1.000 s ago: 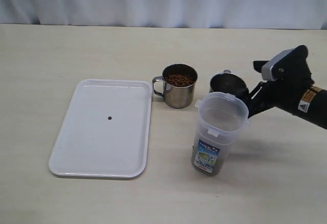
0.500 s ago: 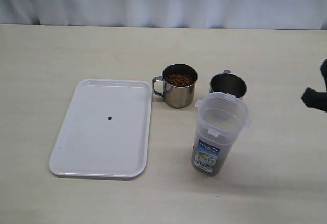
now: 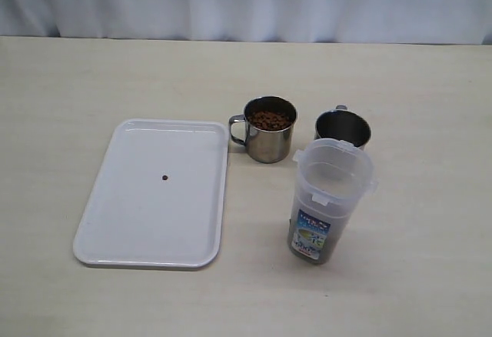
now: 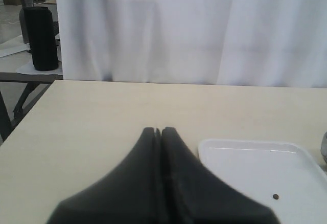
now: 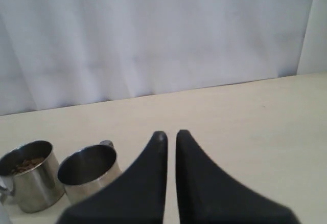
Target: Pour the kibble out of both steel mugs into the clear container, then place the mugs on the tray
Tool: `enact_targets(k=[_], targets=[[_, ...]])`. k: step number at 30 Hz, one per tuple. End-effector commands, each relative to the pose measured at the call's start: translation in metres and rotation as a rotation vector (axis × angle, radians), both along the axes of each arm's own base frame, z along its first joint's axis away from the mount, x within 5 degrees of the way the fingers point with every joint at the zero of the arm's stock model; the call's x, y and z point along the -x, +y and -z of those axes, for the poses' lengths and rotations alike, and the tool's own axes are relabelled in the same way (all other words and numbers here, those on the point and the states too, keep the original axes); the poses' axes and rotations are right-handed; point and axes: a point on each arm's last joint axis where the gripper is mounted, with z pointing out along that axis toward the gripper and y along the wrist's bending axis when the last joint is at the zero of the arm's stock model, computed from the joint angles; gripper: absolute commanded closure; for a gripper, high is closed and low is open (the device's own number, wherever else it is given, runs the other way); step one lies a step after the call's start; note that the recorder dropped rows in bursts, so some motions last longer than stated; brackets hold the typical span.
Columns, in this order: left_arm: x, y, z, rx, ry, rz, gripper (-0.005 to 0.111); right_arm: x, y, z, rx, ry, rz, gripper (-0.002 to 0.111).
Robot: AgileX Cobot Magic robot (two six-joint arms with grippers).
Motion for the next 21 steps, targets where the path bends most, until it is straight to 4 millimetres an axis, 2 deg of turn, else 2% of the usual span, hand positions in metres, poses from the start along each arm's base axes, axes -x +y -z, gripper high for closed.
enact_targets(k=[1,7,21], targets=[[0.0,0.0,0.0,-0.003,-0.005,-0.002,0.107,0.016,-0.002,0.009,-0.032,0.065,0.011,0.104],[0.0,0.0,0.0,-0.003,-0.005,-0.002,0.107,0.029,-0.004,0.004,-0.036,-0.043,0.007,0.104],[0.0,0.0,0.0,-0.003,-0.005,-0.002,0.107,0.029,-0.003,0.004,-0.062,-0.034,0.005,0.104]])
